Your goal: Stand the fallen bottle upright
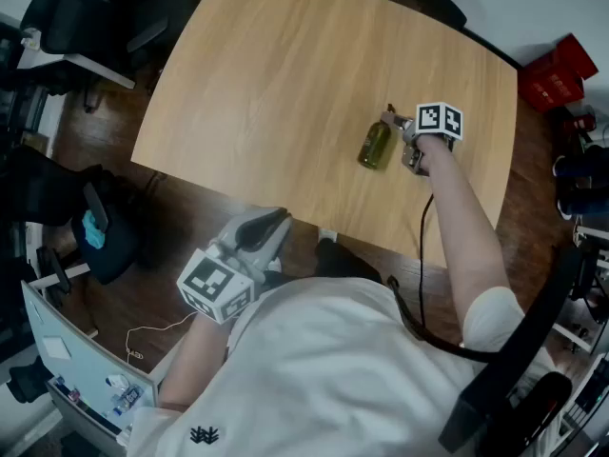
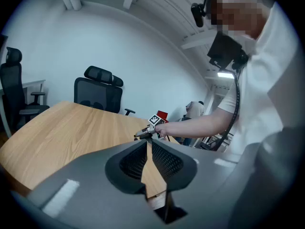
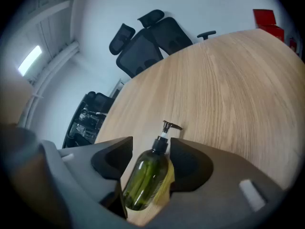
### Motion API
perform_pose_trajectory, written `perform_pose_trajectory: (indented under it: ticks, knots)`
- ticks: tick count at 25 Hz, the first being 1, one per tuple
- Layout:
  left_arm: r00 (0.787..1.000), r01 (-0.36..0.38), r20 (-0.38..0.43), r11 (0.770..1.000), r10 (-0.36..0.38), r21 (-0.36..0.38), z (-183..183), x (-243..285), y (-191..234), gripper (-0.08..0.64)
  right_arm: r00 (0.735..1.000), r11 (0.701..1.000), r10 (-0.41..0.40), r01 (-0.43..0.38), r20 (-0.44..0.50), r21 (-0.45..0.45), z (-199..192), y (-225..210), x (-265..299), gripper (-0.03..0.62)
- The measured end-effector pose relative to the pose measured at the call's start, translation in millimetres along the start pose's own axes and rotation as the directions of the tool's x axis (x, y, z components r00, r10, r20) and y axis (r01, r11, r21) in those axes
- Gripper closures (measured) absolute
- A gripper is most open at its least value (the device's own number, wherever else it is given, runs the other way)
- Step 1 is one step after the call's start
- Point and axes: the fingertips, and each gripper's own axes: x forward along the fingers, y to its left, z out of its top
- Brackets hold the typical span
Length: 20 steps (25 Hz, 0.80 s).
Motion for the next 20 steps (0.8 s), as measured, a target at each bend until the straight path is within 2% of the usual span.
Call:
perform_pose_trajectory:
  ticks: [5,8,11,13,14,16,20]
  knots:
    - [0.999,-0.035,-0.009,0.999,0.034,-0.019,3,17,10,0.528,0.995,0.998,-0.034,0.038,-0.092,0.045,4,-19,29,0.351]
    - [0.998,-0.062,0.006,0.996,0.063,-0.062,7,21,15,0.529,0.994,0.998,0.000,0.006,-0.112,0.056,6,-15,34,0.446]
    - [0.996,-0.081,0.028,0.991,0.084,-0.104,10,19,21,0.529,0.996,1.000,0.020,-0.019,-0.090,0.010,10,-7,31,0.451]
    - [0.995,-0.088,0.028,0.991,0.091,-0.101,12,17,23,0.529,0.999,0.995,0.027,-0.030,-0.026,-0.092,18,9,19,0.454]
    - [0.995,-0.088,0.030,0.991,0.092,-0.097,14,16,24,0.529,0.999,0.985,0.030,-0.026,0.017,-0.170,24,20,11,0.454]
    - [0.995,-0.085,0.039,0.992,0.089,-0.096,18,18,25,0.529,0.993,0.942,0.033,0.006,0.111,-0.336,40,42,-9,0.456]
    - [0.997,-0.063,0.035,0.994,0.066,-0.091,19,22,20,0.531,0.956,0.804,0.048,0.136,0.291,-0.579,48,74,-38,0.457]
